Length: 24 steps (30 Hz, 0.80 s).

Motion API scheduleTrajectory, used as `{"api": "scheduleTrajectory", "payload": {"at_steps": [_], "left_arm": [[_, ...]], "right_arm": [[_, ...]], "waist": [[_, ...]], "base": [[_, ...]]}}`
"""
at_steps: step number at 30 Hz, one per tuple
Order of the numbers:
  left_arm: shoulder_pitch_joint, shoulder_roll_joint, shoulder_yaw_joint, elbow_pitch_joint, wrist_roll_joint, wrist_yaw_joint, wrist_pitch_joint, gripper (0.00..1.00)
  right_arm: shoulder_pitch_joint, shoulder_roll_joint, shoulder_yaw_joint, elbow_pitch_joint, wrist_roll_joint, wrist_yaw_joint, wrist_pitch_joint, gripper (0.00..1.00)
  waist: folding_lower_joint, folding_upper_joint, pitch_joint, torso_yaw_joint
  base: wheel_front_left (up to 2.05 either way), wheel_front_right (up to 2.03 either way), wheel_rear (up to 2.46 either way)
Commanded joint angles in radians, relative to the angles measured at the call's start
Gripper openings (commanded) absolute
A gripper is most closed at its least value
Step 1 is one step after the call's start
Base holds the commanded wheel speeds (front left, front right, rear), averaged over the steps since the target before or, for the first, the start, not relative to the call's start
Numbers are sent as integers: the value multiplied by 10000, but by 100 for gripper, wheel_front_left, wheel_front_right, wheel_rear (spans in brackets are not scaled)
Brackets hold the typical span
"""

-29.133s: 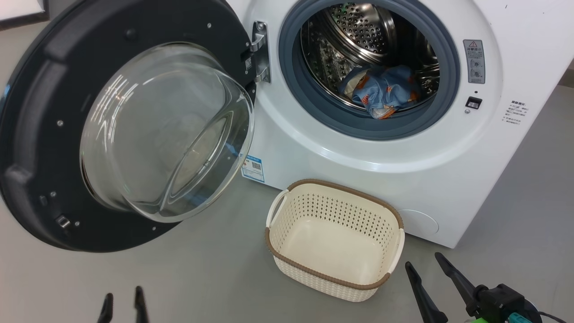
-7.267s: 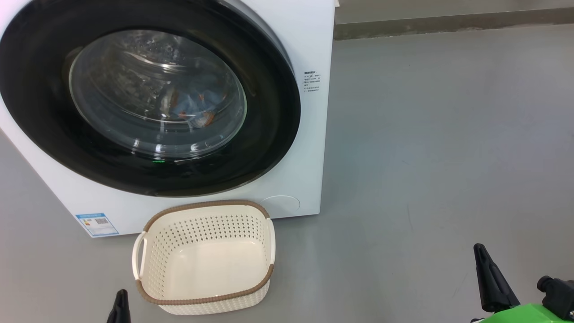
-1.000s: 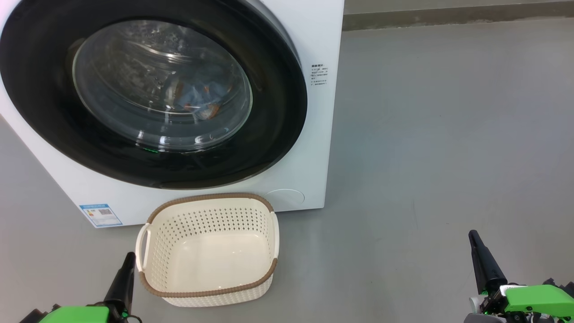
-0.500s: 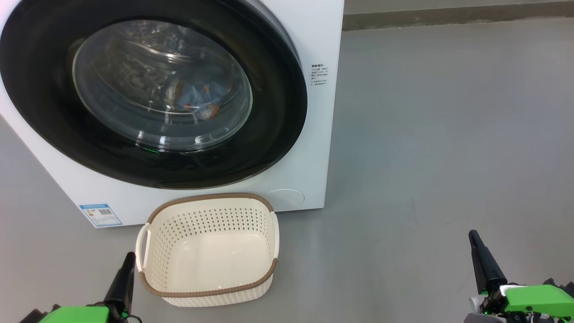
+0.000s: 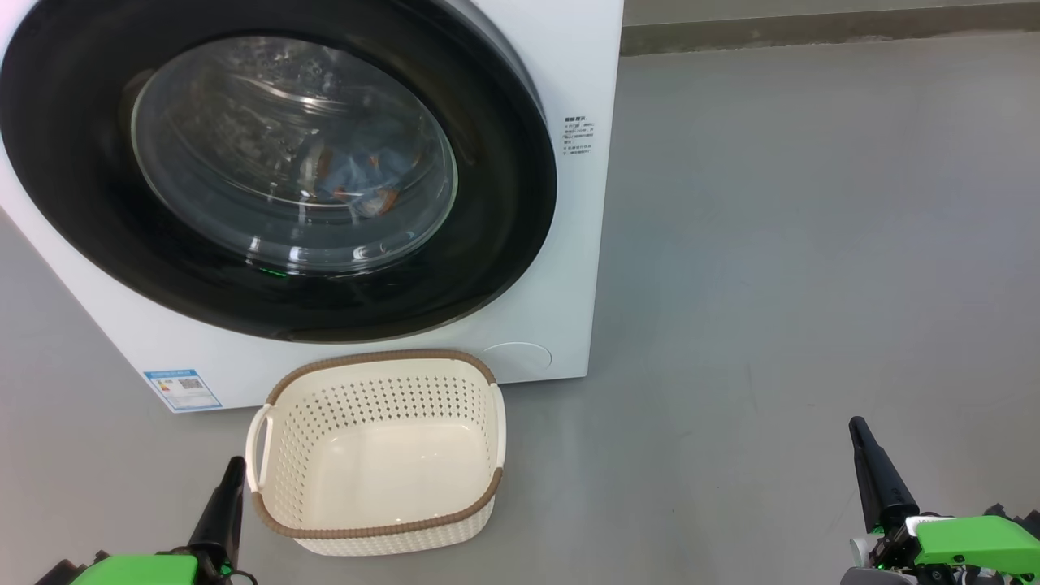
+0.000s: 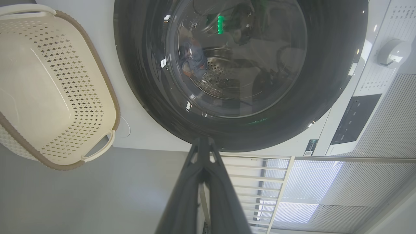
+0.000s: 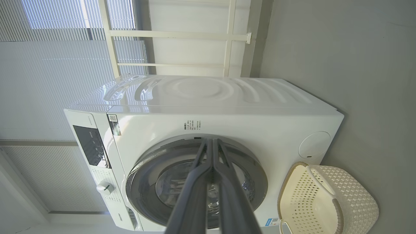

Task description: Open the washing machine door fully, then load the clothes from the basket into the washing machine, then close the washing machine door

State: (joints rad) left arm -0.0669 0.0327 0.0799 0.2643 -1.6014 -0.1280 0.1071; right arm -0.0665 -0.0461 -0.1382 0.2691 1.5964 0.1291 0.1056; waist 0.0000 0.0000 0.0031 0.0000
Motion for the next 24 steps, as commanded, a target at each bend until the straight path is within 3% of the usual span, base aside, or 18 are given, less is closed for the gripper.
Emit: {"api": "scheduleTrajectory", "payload": {"at_steps": [1,24], "left_arm": [[-412,178,348,-192,-65,-27,68,0],[-412,177,349,-192,-64,-27,69,0]], "right_arm": [[-414,-41,243,-244,122,16,77,0],[-414,-41,244,-244,122,16,76,0]], "waist": [[0,0,0,0],[0,0,0,0]], "base": [[0,0,0],[0,0,0]]}}
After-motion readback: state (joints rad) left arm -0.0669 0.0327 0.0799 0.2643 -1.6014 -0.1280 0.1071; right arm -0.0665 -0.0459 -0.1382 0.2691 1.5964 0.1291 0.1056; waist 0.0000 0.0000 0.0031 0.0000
